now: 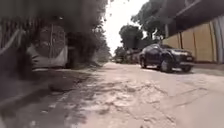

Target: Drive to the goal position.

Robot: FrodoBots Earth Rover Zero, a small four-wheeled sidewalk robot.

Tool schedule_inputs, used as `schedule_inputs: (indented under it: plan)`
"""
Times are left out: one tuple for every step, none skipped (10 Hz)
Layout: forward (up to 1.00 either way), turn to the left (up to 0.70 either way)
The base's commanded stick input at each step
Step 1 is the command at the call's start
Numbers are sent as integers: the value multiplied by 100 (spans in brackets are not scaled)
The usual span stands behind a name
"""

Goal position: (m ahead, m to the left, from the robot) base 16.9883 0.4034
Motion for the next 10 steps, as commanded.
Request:
schedule_inputs:
  plan:
    - [100, 0]
    - [100, 0]
    - [100, 0]
    - [100, 0]
    - [100, 0]
    - [100, 0]
    - [100, 0]
    - [100, 0]
    - [100, 0]
    - [100, 0]
